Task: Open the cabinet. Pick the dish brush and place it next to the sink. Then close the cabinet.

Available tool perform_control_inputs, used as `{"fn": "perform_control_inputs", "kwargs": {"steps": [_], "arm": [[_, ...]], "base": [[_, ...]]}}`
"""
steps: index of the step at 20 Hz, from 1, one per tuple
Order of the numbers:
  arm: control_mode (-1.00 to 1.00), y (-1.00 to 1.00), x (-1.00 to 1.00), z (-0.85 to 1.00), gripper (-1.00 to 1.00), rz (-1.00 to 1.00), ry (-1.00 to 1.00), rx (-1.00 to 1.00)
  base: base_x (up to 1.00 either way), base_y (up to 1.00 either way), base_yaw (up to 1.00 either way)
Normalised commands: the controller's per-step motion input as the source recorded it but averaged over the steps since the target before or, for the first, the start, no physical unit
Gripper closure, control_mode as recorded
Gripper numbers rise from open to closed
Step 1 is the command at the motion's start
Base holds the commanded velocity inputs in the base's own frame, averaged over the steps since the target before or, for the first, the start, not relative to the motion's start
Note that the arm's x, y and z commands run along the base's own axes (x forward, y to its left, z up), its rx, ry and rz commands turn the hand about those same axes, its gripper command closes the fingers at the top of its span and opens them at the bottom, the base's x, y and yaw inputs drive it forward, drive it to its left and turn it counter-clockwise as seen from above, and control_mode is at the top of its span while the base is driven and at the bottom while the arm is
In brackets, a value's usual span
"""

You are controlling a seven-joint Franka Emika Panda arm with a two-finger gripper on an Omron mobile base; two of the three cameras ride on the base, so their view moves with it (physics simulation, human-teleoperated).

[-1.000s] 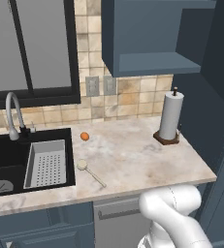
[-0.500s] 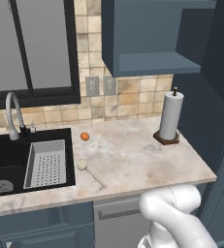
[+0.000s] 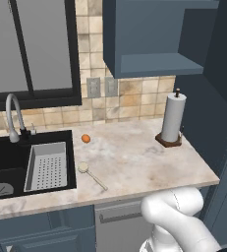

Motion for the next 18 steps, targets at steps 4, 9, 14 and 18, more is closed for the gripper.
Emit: {"fn": "perform_control_inputs", "kwargs": {"steps": [4, 9, 14, 18], "arm": [[-1.00, -0.19, 0.02, -0.17, -1.00, 0.02, -0.04, 0.00], [-1.00, -0.19, 0.00, -0.08, -1.00, 0.00, -0.09, 0.00], [-1.00, -0.02, 0.05, -0.12, -1.00, 0.00, -0.08, 0.00], [-1.00, 0.00, 0.11, -0.19, -1.00, 0.00, -0.05, 0.00]], "base": [[0.00, 0.00, 0.00], [0.00, 0.00, 0.00], [0.00, 0.00, 0.00], [0.00, 0.00, 0.00]]}}
